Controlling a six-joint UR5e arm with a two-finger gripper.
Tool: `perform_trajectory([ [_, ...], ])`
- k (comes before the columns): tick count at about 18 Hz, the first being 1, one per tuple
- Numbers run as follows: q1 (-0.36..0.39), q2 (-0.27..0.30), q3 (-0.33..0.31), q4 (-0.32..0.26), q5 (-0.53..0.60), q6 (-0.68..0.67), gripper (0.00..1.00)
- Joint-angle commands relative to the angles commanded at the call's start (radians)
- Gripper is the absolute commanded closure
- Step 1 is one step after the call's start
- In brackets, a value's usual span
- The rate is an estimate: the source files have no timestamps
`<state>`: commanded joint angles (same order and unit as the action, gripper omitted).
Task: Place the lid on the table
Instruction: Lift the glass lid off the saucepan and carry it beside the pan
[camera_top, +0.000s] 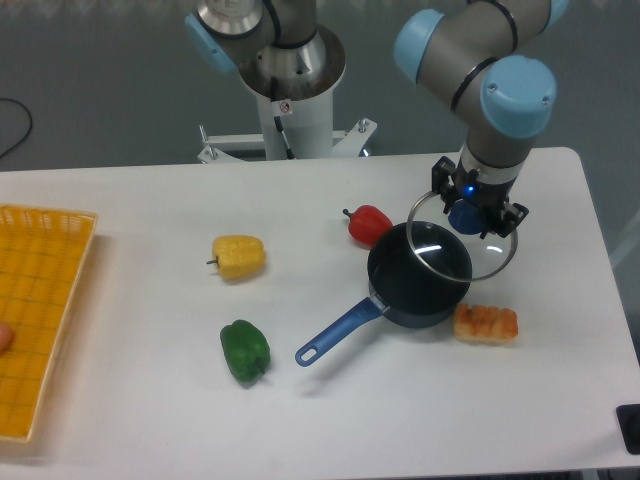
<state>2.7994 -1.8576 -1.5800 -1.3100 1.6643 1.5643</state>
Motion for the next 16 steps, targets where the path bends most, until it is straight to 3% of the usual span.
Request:
perform_trajectory([
  [13,0.095,-0.037,0.0,0.018,0.003,0.209,0.36],
  [16,0.124,-0.049,-0.002,0.058,0.003,0.256,0.36],
])
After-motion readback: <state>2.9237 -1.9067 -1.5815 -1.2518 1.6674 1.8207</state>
